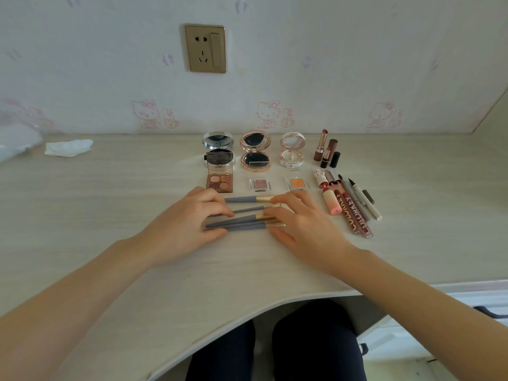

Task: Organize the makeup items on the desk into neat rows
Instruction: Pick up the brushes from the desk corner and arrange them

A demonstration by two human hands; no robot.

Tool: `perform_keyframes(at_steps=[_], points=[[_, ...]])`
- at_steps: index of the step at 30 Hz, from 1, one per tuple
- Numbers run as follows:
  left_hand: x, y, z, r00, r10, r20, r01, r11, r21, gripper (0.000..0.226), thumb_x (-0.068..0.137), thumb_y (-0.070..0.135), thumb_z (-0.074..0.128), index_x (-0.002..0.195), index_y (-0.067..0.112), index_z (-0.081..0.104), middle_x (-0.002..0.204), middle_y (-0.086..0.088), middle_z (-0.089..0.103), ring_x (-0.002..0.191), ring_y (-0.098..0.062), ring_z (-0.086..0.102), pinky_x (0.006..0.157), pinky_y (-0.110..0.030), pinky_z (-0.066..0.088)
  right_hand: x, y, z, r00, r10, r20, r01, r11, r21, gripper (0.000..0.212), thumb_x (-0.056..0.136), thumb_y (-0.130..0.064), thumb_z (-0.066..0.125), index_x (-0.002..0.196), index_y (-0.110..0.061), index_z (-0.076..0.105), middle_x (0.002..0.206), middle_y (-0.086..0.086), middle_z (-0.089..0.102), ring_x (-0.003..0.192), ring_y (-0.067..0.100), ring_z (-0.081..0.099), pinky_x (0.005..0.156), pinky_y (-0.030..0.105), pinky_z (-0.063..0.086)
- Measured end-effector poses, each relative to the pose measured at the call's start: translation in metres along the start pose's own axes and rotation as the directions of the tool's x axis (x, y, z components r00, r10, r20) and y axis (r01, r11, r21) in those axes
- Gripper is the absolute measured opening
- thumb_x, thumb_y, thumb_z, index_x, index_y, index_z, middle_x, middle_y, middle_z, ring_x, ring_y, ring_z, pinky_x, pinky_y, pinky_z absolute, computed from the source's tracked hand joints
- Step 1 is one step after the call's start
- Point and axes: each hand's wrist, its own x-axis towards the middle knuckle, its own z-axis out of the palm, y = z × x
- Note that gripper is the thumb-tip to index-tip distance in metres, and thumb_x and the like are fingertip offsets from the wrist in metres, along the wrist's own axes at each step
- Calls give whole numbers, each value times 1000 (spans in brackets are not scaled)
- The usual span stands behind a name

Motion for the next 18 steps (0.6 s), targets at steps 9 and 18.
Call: perform_keyframes(at_steps=[9, 18], points=[[3, -15, 11, 995, 44, -94, -40, 998, 45, 21, 83, 11, 71, 102, 19, 73, 121, 4, 60, 115, -10, 49, 99, -25, 39, 15, 8, 11, 1000, -8, -21, 8, 999, -39, 28, 85, -13, 67, 112, -8, 64, 124, 13, 59, 125, 37, 47, 102, 49, 44], [-1, -8, 22, 999, -29, -43, 25, 996, -88, 35, 94, 12, 57, 127, 22, 62, 137, 12, 49, 127, -1, 43, 109, -9, 23, 15, 18, 17, 992, -23, 120, 24, 1000, -6, 40, 98, -19, 51, 138, -17, 49, 144, 10, 45, 135, 35, 39, 108, 51, 37]])
